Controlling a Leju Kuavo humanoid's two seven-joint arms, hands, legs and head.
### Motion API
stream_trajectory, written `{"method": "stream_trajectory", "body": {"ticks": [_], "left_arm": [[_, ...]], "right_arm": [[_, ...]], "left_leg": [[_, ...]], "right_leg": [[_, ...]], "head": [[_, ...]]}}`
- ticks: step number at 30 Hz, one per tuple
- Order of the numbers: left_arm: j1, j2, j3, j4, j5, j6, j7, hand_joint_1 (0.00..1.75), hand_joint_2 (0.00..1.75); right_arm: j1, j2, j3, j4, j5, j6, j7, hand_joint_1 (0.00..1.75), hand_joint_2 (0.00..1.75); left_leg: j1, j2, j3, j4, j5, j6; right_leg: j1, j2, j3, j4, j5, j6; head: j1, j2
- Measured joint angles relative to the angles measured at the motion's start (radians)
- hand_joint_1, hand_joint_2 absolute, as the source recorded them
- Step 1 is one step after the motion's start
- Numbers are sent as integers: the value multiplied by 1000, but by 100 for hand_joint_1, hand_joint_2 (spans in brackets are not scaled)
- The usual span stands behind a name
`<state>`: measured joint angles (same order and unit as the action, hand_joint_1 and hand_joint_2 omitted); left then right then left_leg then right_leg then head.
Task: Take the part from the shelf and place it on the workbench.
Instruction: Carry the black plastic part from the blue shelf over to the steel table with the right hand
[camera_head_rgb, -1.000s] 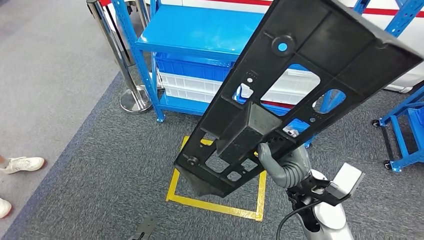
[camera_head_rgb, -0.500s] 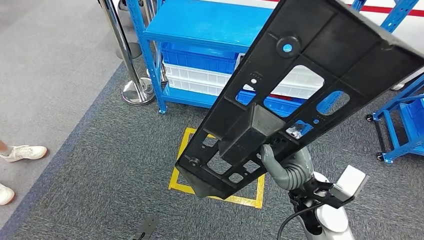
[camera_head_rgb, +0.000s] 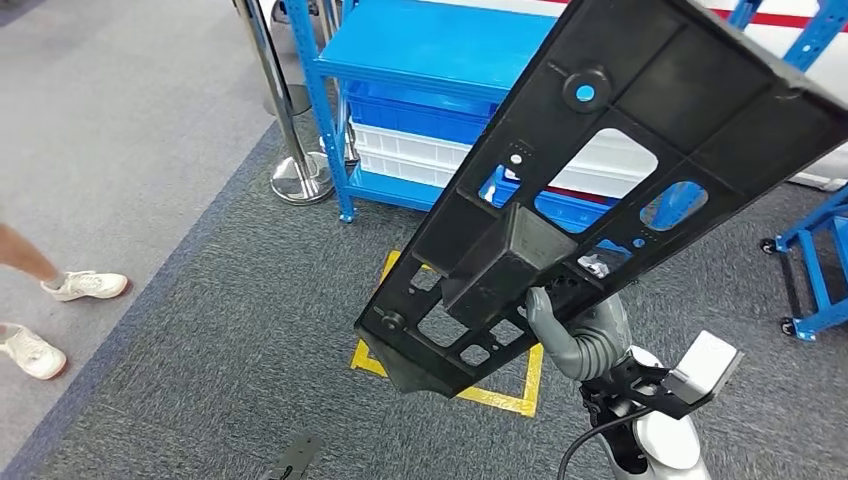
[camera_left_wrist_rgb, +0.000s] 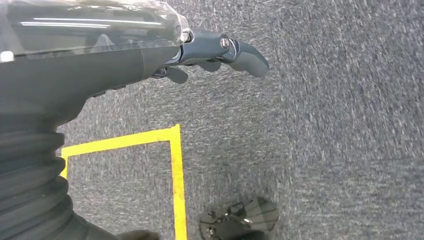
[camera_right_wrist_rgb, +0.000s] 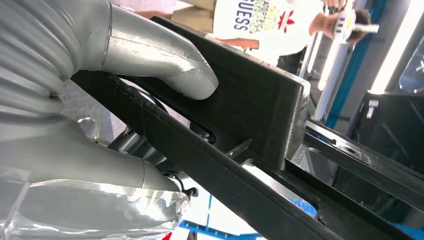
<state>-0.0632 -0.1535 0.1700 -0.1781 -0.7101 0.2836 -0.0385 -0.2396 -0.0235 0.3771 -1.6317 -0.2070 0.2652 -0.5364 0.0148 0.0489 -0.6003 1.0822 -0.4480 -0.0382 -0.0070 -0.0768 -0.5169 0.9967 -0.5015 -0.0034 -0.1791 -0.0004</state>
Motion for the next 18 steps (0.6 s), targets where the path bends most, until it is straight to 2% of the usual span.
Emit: {"method": "stream_trajectory", "body": {"ticks": [1, 2, 4, 6, 8, 9, 10, 11, 12, 13, 15, 16, 17, 18], "left_arm": [[-1, 0, 0, 0, 0, 0, 0, 0, 175], [-2, 0, 0, 0, -1, 0, 0, 0, 175], [-2, 0, 0, 0, -1, 0, 1, 0, 175], [-2, 0, 0, 0, -1, 0, 1, 0, 175], [-5, -1, 0, 0, -1, 0, 1, 0, 175], [-6, -1, 0, 0, -1, 0, 2, 0, 175], [-5, -1, 0, 0, -1, 0, 2, 0, 175], [-5, -2, -1, 0, -1, 0, 2, 0, 175], [-4, -2, -1, 0, -1, 0, 3, 0, 175], [-4, -2, -1, 0, -1, 0, 3, 0, 175], [-6, -3, -1, 0, -2, 0, 3, 0, 175], [-7, -4, -1, 0, -2, 0, 3, 0, 175], [-7, -5, -1, 0, -3, 0, 3, 0, 175], [-7, -6, -1, 0, -3, -1, 3, 0, 175]], "right_arm": [[0, 0, 0, 0, 1, 0, 0, 175, 175], [0, 0, 0, 0, 1, 0, 0, 175, 175], [0, 0, -1, -1, 2, 0, 0, 175, 175], [0, -1, -1, -2, 2, 1, 0, 175, 175], [1, -3, -2, -3, 2, 2, 0, 175, 175], [2, -4, -3, -3, 2, 2, 0, 175, 175], [3, -5, -3, -3, 2, 2, 0, 175, 175], [5, -6, -4, -3, 2, 2, 0, 175, 175], [6, -7, -4, -3, 2, 2, 0, 175, 175], [6, -7, -4, -3, 2, 2, 0, 175, 175], [6, -8, -7, -5, 2, 2, 0, 175, 175], [7, -8, -8, -7, 2, 2, 0, 175, 175], [7, -9, -10, -8, 3, 2, 0, 175, 175], [7, -9, -12, -10, 3, 2, 0, 175, 175]], "left_leg": [[-4, 12, 16, -33, 4, 5], [-8, 15, 20, -46, -2, 13], [-7, -5, 13, -54, -1, 31], [-5, -25, 8, -61, 5, 48], [-4, -46, 1, -64, 13, 60], [-5, -57, -3, -64, 16, 63], [-7, -69, -6, -63, 19, 65], [-8, -81, -8, -63, 21, 65], [-9, -94, -9, -62, 24, 64], [-10, -107, -9, -62, 26, 63], [-11, -132, -11, -60, 30, 57], [-11, -144, -15, -59, 34, 52], [-9, -154, -20, -59, 38, 46], [-8, -165, -26, -59, 44, 39]], "right_leg": [[3, -7, -1, 6, -3, 5], [6, -15, -4, 10, -4, 9], [5, -28, -7, 16, -7, 16], [-2, 5, -21, 48, -37, 25], [-6, 56, -71, 158, -103, 30], [-7, 67, -103, 227, -134, 31], [-6, 71, -130, 282, -151, 31], [-6, 72, -141, 304, -147, 30], [-6, 74, -133, 287, -124, 27], [-5, 82, -107, 232, -85, 21], [-5, 126, -45, 97, -18, 8], [-5, 145, -26, 54, -3, 4], [-4, 155, -19, 34, 0, 2], [-2, 150, -20, 30, 1, 2]], "head": [[0, 0], [0, 0], [1, 0], [1, 0], [1, 0], [1, 0], [1, 0], [1, 0], [1, 0], [1, 0], [1, 0], [1, 0], [1, 0], [1, 0]]}}
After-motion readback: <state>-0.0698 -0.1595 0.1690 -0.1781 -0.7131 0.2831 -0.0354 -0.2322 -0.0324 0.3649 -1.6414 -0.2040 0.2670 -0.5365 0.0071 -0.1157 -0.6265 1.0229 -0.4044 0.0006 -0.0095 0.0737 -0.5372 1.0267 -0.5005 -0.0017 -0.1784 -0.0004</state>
